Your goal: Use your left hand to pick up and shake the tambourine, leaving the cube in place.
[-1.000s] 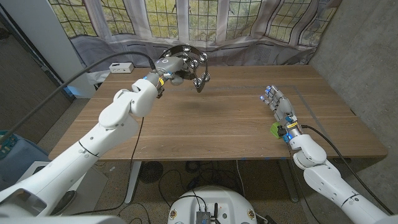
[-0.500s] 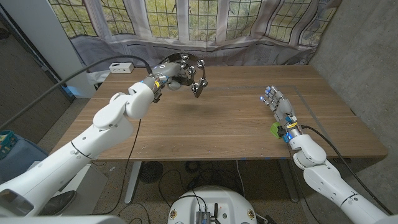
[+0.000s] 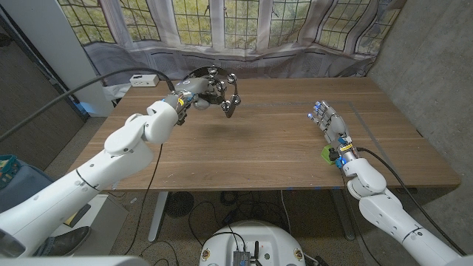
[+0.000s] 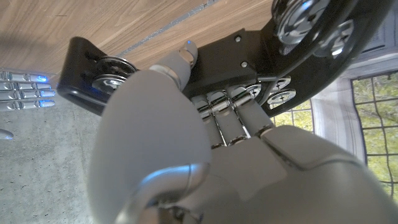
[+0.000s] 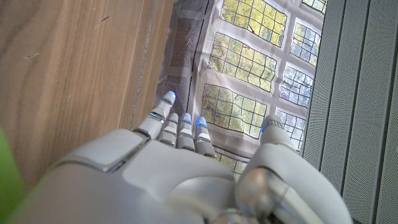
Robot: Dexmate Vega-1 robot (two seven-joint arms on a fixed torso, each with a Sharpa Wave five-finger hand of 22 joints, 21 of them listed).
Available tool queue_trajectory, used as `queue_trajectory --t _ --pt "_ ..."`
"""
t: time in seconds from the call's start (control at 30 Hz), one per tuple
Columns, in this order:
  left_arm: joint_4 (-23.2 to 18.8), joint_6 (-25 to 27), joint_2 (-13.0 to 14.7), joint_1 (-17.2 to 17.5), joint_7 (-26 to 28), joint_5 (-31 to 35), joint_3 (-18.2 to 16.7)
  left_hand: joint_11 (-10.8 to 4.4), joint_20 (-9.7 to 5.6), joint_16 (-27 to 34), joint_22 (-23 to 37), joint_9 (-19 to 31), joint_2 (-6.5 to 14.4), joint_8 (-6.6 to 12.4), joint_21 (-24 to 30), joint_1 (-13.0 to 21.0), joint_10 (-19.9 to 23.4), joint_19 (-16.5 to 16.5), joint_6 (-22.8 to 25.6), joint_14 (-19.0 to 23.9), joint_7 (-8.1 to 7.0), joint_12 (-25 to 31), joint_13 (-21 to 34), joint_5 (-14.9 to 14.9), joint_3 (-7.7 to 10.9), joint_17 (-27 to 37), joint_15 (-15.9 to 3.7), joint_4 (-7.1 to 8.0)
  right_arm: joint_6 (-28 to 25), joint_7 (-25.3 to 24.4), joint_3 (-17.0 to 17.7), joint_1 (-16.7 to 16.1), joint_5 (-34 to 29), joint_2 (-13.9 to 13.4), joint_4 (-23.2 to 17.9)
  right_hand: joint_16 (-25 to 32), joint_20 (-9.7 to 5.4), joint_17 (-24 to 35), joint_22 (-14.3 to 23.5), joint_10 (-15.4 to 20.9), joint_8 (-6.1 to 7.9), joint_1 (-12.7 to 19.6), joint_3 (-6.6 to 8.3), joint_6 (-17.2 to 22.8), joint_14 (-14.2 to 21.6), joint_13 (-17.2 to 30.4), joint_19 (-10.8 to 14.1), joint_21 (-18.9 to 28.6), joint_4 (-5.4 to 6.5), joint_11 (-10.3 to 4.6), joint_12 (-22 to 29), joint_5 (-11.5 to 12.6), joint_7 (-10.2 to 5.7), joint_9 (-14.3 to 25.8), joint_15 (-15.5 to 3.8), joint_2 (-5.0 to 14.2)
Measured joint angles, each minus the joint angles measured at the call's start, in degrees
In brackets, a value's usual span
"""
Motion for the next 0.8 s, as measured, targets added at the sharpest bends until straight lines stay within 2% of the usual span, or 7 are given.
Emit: queue_trajectory --t 0.8 --pt "0.3 3.0 3.3 0.1 2.1 -4.0 1.5 -0.01 0.09 -0.2 0.3 0.0 0.0 -0.01 0.0 0.0 0.0 -0.3 0.0 0.0 0.0 0.1 0.2 0.3 0.0 0.0 0.0 0.0 0.1 -0.3 -0.1 0.1 0.1 0.4 0.3 0.0 0.0 0.0 0.0 0.0 0.0 0.0 -0.25 0.0 0.0 0.0 0.0 0.0 0.25 0.0 0.0 0.0 0.0 0.0 0.0 0.0"
